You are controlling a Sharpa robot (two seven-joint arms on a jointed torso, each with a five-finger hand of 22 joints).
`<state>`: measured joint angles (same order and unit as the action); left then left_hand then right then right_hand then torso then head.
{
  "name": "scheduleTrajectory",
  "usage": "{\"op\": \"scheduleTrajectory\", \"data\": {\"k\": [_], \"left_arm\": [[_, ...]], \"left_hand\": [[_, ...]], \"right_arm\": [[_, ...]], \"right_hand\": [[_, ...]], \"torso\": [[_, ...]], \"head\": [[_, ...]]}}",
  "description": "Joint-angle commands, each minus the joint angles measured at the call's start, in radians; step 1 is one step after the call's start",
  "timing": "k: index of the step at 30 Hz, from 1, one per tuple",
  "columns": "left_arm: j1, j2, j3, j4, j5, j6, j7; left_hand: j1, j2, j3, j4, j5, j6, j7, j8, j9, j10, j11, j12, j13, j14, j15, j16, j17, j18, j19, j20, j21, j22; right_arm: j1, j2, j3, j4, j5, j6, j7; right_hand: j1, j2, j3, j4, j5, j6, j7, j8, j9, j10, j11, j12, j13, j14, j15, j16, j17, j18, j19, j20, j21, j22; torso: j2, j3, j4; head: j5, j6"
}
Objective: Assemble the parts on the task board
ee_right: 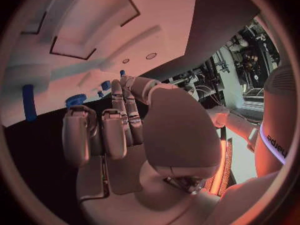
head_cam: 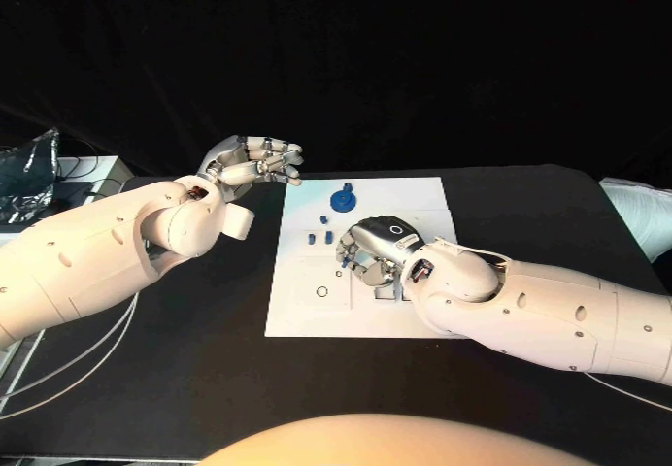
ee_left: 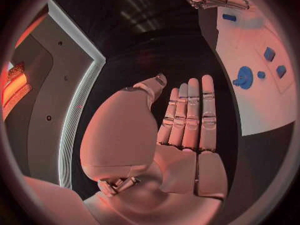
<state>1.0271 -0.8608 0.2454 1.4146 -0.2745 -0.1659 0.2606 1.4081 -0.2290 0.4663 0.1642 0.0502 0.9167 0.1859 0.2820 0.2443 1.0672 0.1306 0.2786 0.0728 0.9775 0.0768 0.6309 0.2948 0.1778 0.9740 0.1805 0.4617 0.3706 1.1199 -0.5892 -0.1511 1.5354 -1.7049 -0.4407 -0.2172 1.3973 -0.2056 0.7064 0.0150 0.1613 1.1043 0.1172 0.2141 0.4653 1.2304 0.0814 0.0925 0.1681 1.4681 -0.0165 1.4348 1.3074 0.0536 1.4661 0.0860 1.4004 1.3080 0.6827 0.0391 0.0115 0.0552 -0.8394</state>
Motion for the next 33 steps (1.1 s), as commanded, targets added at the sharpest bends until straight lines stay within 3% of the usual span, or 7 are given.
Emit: {"op": "scheduleTrajectory", "data": {"k": [1, 14, 33], "left_arm": [[-0.001, 0.001, 0.001, 0.005, 0.008, -0.001, 0.01], [0.0, -0.001, 0.001, 0.01, 0.009, 0.004, 0.006], [0.0, -0.008, 0.001, 0.009, 0.009, 0.009, -0.003]], "left_hand": [[0.007, 0.002, -0.006, 0.0, 0.001, 0.0, 0.007, 0.002, -0.001, 0.0, 0.004, -0.006, -0.001, 0.005, 0.005, -0.003, 0.001, 0.003, 0.008, -0.001, -0.005, -0.001], [0.007, 0.002, -0.006, 0.0, 0.001, 0.0, 0.007, 0.002, -0.001, 0.0, 0.004, -0.006, -0.001, 0.005, 0.005, -0.003, 0.001, 0.003, 0.008, -0.001, -0.005, -0.001], [0.006, 0.001, -0.009, 0.003, 0.001, 0.0, 0.007, 0.001, -0.002, 0.0, 0.004, -0.009, -0.001, 0.004, 0.006, -0.007, 0.003, 0.003, 0.008, -0.001, -0.008, -0.003]], "right_arm": [[-0.005, 0.01, -0.001, -0.007, -0.033, 0.034, -0.012], [-0.016, 0.038, -0.006, -0.038, -0.06, 0.034, -0.042], [-0.018, 0.036, -0.007, -0.017, -0.062, 0.036, -0.034]], "right_hand": [[-0.006, 0.005, 0.004, -0.003, 0.003, 0.005, 0.004, 0.006, 0.001, 0.036, -0.026, 0.004, 0.002, 0.05, -0.008, 0.002, 0.005, -0.015, 0.049, -0.01, -0.006, 0.174], [-0.007, 0.005, 0.005, -0.004, 0.005, 0.004, 0.004, 0.005, 0.001, 0.036, -0.026, 0.003, 0.001, 0.05, -0.007, 0.002, 0.005, -0.015, 0.049, -0.01, -0.007, 0.174], [-0.008, 0.005, 0.006, -0.006, 0.006, 0.004, 0.005, 0.005, 0.002, 0.036, -0.026, 0.001, 0.001, 0.049, -0.007, 0.002, 0.004, -0.015, 0.049, -0.01, -0.007, 0.174]], "torso": [[0.001, 0.0004, -0.0008], [0.001, 0.0007, -0.0009], [-0.001, 0.0011, -0.0023]], "head": [[0.008, -0.006], [0.019, -0.019], [0.029, -0.031]]}}
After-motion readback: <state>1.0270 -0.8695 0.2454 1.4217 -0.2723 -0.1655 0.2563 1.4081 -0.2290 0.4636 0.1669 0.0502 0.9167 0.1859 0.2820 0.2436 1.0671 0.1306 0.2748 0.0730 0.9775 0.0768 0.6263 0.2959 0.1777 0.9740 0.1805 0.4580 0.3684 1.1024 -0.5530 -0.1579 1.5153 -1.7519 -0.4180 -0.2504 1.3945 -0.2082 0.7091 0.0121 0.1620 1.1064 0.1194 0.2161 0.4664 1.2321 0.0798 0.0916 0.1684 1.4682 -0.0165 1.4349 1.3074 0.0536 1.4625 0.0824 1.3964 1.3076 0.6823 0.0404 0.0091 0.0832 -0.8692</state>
